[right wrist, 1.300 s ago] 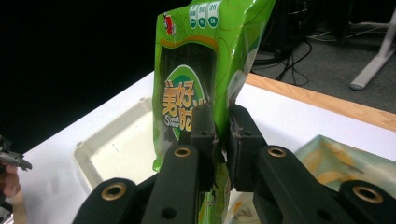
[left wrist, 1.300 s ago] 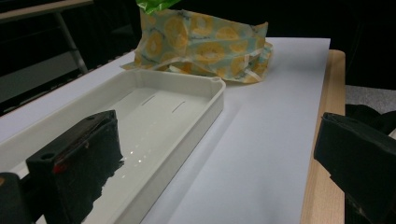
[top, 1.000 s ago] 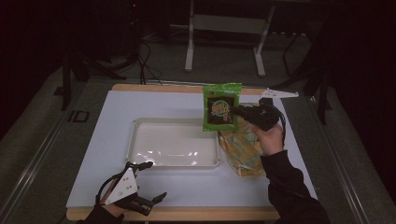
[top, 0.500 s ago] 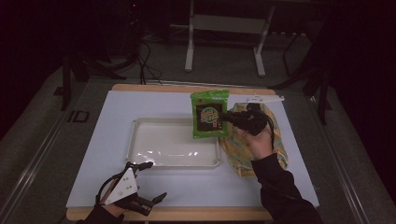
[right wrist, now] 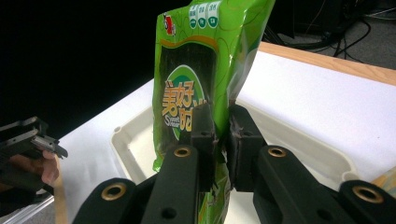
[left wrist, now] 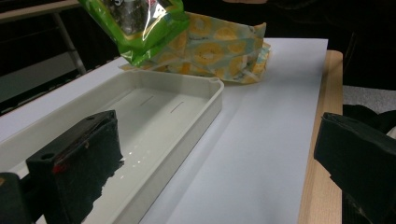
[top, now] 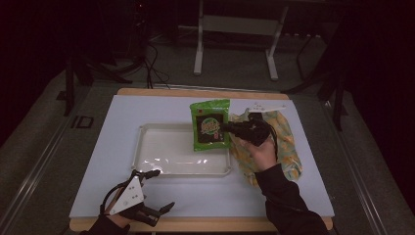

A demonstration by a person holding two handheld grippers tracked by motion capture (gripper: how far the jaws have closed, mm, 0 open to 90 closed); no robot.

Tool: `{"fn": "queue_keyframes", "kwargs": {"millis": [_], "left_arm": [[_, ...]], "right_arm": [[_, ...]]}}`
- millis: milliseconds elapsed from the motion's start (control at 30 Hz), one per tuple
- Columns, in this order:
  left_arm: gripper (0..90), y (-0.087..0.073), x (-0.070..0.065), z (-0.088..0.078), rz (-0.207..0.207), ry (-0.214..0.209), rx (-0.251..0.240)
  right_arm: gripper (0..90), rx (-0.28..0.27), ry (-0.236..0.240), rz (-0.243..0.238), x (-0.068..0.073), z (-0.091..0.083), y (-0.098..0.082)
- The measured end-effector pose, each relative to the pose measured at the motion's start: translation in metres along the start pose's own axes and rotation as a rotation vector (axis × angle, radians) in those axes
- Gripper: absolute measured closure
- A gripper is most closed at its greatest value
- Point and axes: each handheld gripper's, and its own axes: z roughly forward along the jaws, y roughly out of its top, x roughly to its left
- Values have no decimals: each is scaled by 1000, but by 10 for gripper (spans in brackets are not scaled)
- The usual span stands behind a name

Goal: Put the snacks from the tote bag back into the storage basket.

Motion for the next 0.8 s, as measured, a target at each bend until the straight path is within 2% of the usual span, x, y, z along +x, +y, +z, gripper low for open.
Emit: {"fn": "queue_keyframes", "kwargs": {"millis": [500, 667, 800], "left_arm": [[12, 0, 0, 0, 0, 0, 0], [12, 0, 0, 0, 1, 0, -1], [12, 0, 0, 0, 0, 0, -1]], "right_arm": [[828, 49, 17, 58, -6, 27, -28], [828, 61, -2, 101, -7, 36, -41], [828, 73, -7, 117, -8, 44, -50]]}}
